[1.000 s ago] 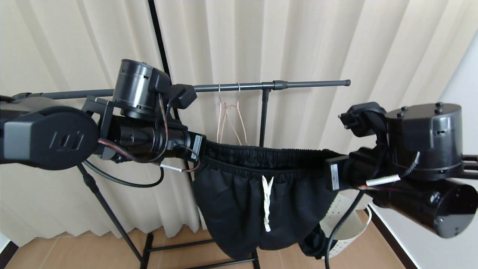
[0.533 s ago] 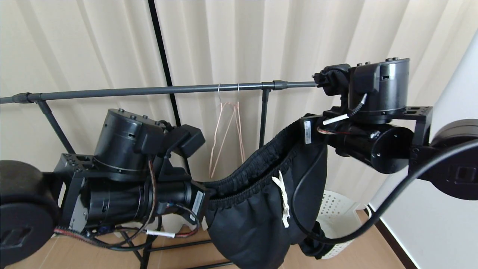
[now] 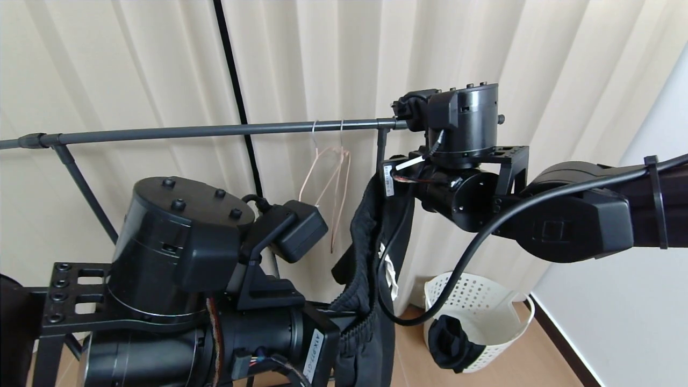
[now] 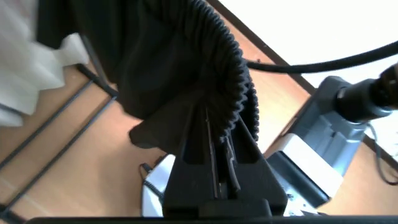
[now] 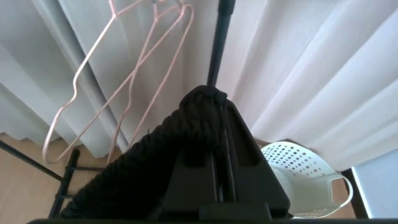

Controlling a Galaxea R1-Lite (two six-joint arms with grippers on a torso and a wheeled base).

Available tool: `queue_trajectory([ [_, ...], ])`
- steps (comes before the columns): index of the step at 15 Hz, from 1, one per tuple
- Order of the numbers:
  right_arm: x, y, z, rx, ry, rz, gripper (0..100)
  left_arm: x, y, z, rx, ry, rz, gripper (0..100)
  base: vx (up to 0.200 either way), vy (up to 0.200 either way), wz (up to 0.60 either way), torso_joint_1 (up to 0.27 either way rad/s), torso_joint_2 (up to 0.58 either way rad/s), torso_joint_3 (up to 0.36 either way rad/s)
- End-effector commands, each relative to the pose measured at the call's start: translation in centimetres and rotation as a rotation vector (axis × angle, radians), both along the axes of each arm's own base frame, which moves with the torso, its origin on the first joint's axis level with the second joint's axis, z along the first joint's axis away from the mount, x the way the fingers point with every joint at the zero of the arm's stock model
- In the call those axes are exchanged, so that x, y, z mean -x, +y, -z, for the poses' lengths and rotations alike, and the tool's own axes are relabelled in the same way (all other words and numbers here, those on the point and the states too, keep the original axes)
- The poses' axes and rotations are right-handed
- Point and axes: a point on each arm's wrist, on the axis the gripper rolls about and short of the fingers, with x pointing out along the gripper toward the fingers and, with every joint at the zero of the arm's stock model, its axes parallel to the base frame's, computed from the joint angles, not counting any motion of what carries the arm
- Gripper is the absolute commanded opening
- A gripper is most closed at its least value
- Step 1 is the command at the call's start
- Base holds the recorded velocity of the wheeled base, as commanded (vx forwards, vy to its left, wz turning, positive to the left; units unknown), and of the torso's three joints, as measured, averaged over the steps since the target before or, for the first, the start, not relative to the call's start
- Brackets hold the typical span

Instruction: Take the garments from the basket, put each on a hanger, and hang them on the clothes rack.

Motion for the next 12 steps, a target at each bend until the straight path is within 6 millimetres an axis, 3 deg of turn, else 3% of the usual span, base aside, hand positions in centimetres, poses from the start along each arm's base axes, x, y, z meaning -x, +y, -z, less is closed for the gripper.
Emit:
queue_trajectory([
  [1,0.2,0.9,-0.3,-0.015,-0.013,-0.023,0,0.5,-1.1,-0.5,0.027,0.01,0.033,0,0.0,0.0,0.0,0.0,0.0,0.0],
  [7,0.1,1.5,-0.2,-0.089,-0.068,-0.084,0,1.3,-1.7,0.2,0.019,0.048,0.056,0,0.0,0.0,0.0,0.0,0.0,0.0],
  [10,1.0,0.0,-2.0,-0.122,-0.108,-0.074,0,1.0,-1.6,0.1,0.021,0.045,0.035,0,0.0,0.0,0.0,0.0,0.0,0.0],
  [12,2.6,-2.4,-3.9,-0.139,-0.128,-0.089,0,-1.0,-0.7,-0.4,0.034,0.024,-0.042,0,0.0,0.0,0.0,0.0,0.0,0.0],
])
